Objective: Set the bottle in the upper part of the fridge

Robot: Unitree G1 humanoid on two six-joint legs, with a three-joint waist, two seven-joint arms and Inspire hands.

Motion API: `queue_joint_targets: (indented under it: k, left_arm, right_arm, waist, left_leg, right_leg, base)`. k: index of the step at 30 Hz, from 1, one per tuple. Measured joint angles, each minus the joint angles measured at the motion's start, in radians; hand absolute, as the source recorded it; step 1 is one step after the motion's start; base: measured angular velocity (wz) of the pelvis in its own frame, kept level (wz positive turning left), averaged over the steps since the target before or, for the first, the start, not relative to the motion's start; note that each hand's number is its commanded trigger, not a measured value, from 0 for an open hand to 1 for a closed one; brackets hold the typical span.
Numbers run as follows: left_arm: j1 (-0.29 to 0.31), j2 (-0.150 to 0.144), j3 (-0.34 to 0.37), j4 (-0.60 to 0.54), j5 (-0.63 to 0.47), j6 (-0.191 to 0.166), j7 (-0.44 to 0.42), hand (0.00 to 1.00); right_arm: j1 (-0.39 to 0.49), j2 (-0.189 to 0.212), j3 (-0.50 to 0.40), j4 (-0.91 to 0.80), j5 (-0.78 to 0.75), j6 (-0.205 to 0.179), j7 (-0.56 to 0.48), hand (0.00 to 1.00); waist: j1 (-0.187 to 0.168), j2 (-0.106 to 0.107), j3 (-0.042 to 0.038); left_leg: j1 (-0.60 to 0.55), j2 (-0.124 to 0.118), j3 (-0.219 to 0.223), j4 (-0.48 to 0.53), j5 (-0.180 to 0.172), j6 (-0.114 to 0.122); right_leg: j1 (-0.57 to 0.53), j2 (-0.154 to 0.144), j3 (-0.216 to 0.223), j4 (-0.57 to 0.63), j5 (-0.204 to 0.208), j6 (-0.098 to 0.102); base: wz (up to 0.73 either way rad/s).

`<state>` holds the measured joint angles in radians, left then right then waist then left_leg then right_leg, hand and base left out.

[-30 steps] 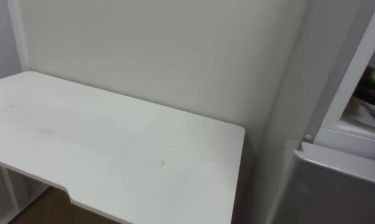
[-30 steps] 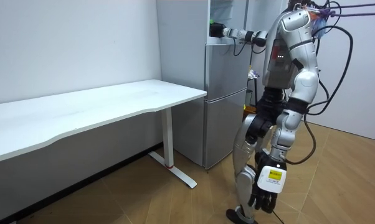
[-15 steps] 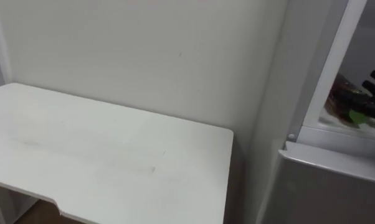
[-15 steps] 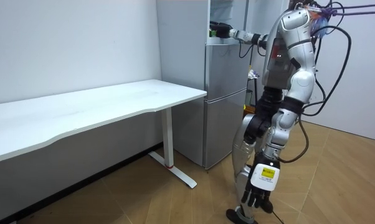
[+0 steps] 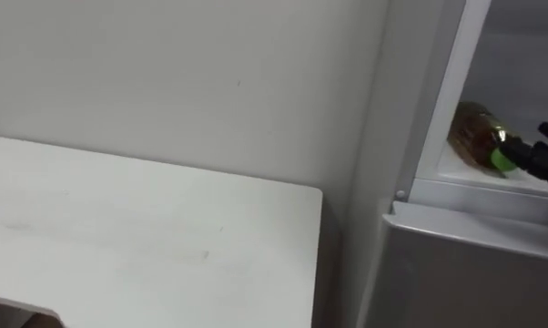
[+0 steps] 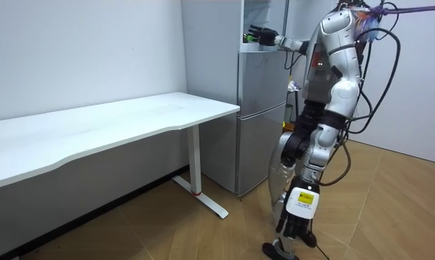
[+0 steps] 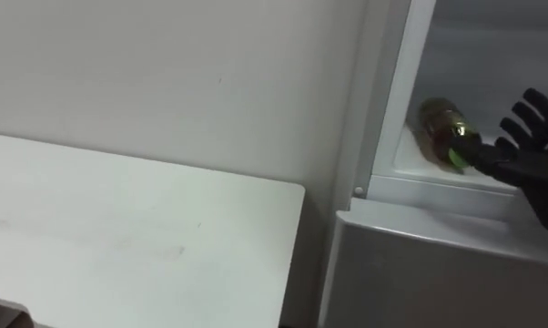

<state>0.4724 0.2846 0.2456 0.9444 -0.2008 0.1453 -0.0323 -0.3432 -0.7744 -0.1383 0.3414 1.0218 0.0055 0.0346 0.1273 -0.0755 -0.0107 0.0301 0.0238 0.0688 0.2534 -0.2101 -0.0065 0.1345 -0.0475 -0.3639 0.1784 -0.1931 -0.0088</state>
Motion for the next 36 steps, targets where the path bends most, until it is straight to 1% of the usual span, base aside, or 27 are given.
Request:
queue_joint_targets:
  k: [4,7,9,10,11,12,13,14,15,16,17,18,19,21,23,24,26,29,30,31,32,34,35,36]
  left_arm:
    - [0.003,-0.004,0.008,0.0,0.004,-0.003,0.0,0.0]
    - [0.004,-0.004,0.008,0.0,0.007,-0.009,0.0,0.0]
    - [-0.006,-0.009,0.007,-0.001,0.026,-0.014,-0.001,0.0]
    - [-0.01,-0.011,0.007,-0.001,0.039,-0.021,-0.002,0.0]
    - [-0.017,-0.016,0.007,-0.001,0.038,-0.035,-0.004,0.0]
    - [-0.02,-0.021,0.004,0.0,0.039,-0.05,-0.003,0.0]
    - [-0.022,-0.024,0.001,0.001,0.039,-0.056,-0.003,0.0]
    - [-0.023,-0.029,-0.007,0.006,0.039,-0.069,-0.001,0.0]
    - [-0.023,-0.037,-0.011,0.019,0.038,-0.084,0.0,0.0]
    - [-0.023,-0.041,-0.014,0.023,0.039,-0.088,0.002,0.0]
    - [-0.024,-0.046,-0.015,0.03,0.04,-0.091,0.001,0.0]
    - [-0.028,-0.05,-0.015,0.038,0.046,-0.096,0.001,0.0]
    - [-0.032,-0.051,-0.015,0.041,0.051,-0.099,0.002,0.0]
    - [-0.046,-0.065,-0.015,0.06,0.058,-0.12,0.002,0.0]
    - [-0.049,-0.074,-0.015,0.065,0.059,-0.131,0.002,0.0]
    - [-0.05,-0.076,-0.015,0.068,0.059,-0.132,0.002,0.0]
    - [-0.056,-0.077,-0.015,0.07,0.064,-0.132,0.002,0.0]
    - [-0.076,-0.077,-0.015,0.101,0.064,-0.151,0.002,0.0]
    - [-0.08,-0.077,-0.015,0.11,0.064,-0.154,0.002,0.0]
    - [-0.084,-0.077,-0.015,0.118,0.066,-0.155,0.002,0.0]
    - [-0.089,-0.076,-0.015,0.133,0.076,-0.162,0.004,0.0]
    - [-0.088,-0.076,-0.018,0.144,0.085,-0.168,0.004,0.0]
    - [-0.091,-0.076,-0.023,0.158,0.086,-0.168,0.004,0.0]
    - [-0.097,-0.076,-0.028,0.176,0.086,-0.168,0.003,0.0]
  right_arm:
    - [0.022,0.005,-0.011,-0.031,-0.034,-0.002,-0.015,0.0]
    - [0.052,0.018,-0.016,-0.094,-0.094,-0.002,-0.052,0.0]
    - [0.056,0.05,-0.018,-0.152,-0.199,-0.002,-0.092,0.0]
    - [0.056,0.059,-0.018,-0.169,-0.236,-0.002,-0.104,0.0]
    - [0.063,0.069,-0.018,-0.213,-0.301,-0.002,-0.127,0.0]
    - [0.078,0.07,-0.017,-0.261,-0.354,-0.003,-0.153,0.0]
    - [0.083,0.071,-0.015,-0.283,-0.377,-0.004,-0.169,0.0]
    - [0.094,0.078,-0.013,-0.329,-0.421,-0.004,-0.202,0.0]
    - [0.1,0.094,-0.013,-0.376,-0.452,-0.007,-0.232,0.0]
    - [0.104,0.103,-0.014,-0.395,-0.46,-0.012,-0.244,0.0]
    - [0.115,0.12,-0.014,-0.428,-0.471,-0.028,-0.267,0.0]
    - [0.121,0.138,-0.017,-0.451,-0.476,-0.041,-0.284,0.0]
    - [0.126,0.15,-0.022,-0.464,-0.48,-0.047,-0.29,0.0]
    - [0.15,0.194,-0.037,-0.534,-0.508,-0.065,-0.327,0.0]
    - [0.17,0.208,-0.038,-0.573,-0.548,-0.085,-0.347,0.0]
    - [0.172,0.224,-0.041,-0.589,-0.565,-0.093,-0.356,0.0]
    - [0.179,0.243,-0.048,-0.607,-0.6,-0.107,-0.362,0.0]
    - [0.198,0.257,-0.054,-0.643,-0.603,-0.124,-0.361,0.0]
    - [0.203,0.263,-0.054,-0.656,-0.604,-0.13,-0.362,0.0]
    - [0.207,0.265,-0.054,-0.663,-0.607,-0.134,-0.363,0.0]
    - [0.223,0.273,-0.054,-0.688,-0.631,-0.143,-0.373,0.0]
    - [0.256,0.29,-0.053,-0.73,-0.676,-0.16,-0.393,0.0]
    - [0.271,0.301,-0.052,-0.748,-0.723,-0.166,-0.407,0.0]
    - [0.287,0.302,-0.051,-0.757,-0.76,-0.173,-0.424,0.0]
  waist:
    - [-0.011,0.001,0.0006]
    - [-0.019,0.002,0.0017]
    - [-0.03,0.005,0.0049]
    - [-0.035,0.006,0.0055]
    - [-0.038,0.008,0.0062]
    - [-0.037,0.011,0.0075]
    - [-0.037,0.014,0.0096]
    - [-0.037,0.019,0.0112]
    - [-0.04,0.022,0.013]
    - [-0.042,0.023,0.0135]
    - [-0.044,0.024,0.0134]
    - [-0.054,0.022,0.0135]
    - [-0.059,0.021,0.0134]
    - [-0.063,0.024,0.0143]
    - [-0.067,0.026,0.0139]
    - [-0.07,0.026,0.0141]
    - [-0.075,0.028,0.0142]
    - [-0.08,0.036,0.014]
    - [-0.084,0.04,0.0156]
    - [-0.084,0.042,0.0146]
    - [-0.086,0.046,0.0118]
    - [-0.089,0.049,0.0113]
    - [-0.09,0.052,0.0116]
    - [-0.091,0.054,0.0117]
  left_leg:
    - [0.002,0.0,0.003,-0.003,0.0,0.0]
    - [0.01,0.001,0.01,-0.01,0.0,0.0]
    - [0.01,0.002,0.013,-0.005,-0.001,0.0]
    - [0.008,0.002,0.015,-0.005,-0.001,0.0]
    - [0.003,0.003,0.019,-0.007,-0.001,0.001]
    - [0.0,0.003,0.027,-0.01,-0.001,0.001]
    - [0.0,0.004,0.032,-0.011,-0.001,0.001]
    - [0.001,0.004,0.043,-0.016,-0.001,0.001]
    - [0.0,0.004,0.053,-0.018,-0.001,0.002]
    - [0.001,0.005,0.058,-0.018,-0.001,0.002]
    - [0.003,0.004,0.061,-0.018,-0.001,0.002]
    - [0.007,0.004,0.062,-0.018,-0.001,0.002]
    - [0.01,0.005,0.063,-0.019,-0.001,0.002]
    - [0.016,0.005,0.066,-0.027,-0.001,0.002]
    - [0.018,0.005,0.067,-0.033,-0.001,0.002]
    - [0.018,0.005,0.067,-0.033,-0.001,0.002]
    - [0.018,0.006,0.067,-0.033,-0.002,0.002]
    - [0.025,0.008,0.068,-0.033,-0.003,0.002]
    - [0.033,0.015,0.069,-0.033,-0.004,0.002]
    - [0.035,0.015,0.07,-0.032,-0.005,0.001]
    - [0.037,0.016,0.071,-0.032,-0.007,0.0]
    - [0.039,0.016,0.076,-0.032,-0.007,-0.001]
    - [0.04,0.016,0.084,-0.033,-0.008,-0.002]
    - [0.045,0.018,0.091,-0.034,-0.009,-0.003]
  right_leg:
    - [0.001,0.001,0.005,-0.005,0.0,0.001]
    - [0.004,-0.001,0.009,-0.009,0.0,0.001]
    - [-0.001,-0.002,0.008,-0.007,-0.001,0.002]
    - [-0.007,-0.002,0.009,-0.006,-0.001,0.002]
    - [-0.015,-0.003,0.014,-0.004,-0.001,0.002]
    - [-0.019,-0.002,0.023,-0.001,-0.001,0.002]
    - [-0.024,-0.001,0.028,0.003,-0.001,0.002]
    - [-0.033,-0.001,0.039,0.01,-0.001,0.003]
    - [-0.037,-0.001,0.045,0.011,-0.001,0.003]
    - [-0.038,-0.001,0.049,0.011,-0.001,0.003]
    - [-0.038,-0.001,0.054,0.011,-0.001,0.004]
    - [-0.037,-0.001,0.056,0.011,-0.001,0.004]
    - [-0.038,0.0,0.057,0.011,-0.001,0.004]
    - [-0.038,0.0,0.06,0.01,-0.001,0.004]
    - [-0.039,0.0,0.061,0.01,-0.001,0.004]
    - [-0.039,0.0,0.061,0.011,-0.001,0.004]
    - [-0.039,0.001,0.061,0.011,-0.001,0.004]
    - [-0.034,0.002,0.063,0.012,-0.001,0.004]
    - [-0.032,0.003,0.063,0.011,-0.001,0.004]
    - [-0.031,0.003,0.063,0.011,-0.001,0.004]
    - [-0.03,0.005,0.066,0.011,-0.001,0.004]
    - [-0.03,0.008,0.072,0.012,-0.001,0.003]
    - [-0.031,0.01,0.078,0.014,0.0,0.003]
    - [-0.031,0.012,0.086,0.014,0.0,0.002]
  base:
    - [-0.02]
    - [-0.04]
    - [0.0]
    - [-0.06]
    - [-0.13]
    - [-0.17]
    - [-0.24]
    - [-0.23]
    - [-0.22]
    - [-0.17]
    - [-0.1]
    - [-0.08]
    - [-0.04]
    - [-0.06]
    - [-0.02]
    - [0.0]
    - [0.0]
    - [0.0]
    - [0.0]
    - [-0.04]
    - [-0.06]
    - [-0.11]
    - [-0.19]
    - [-0.19]
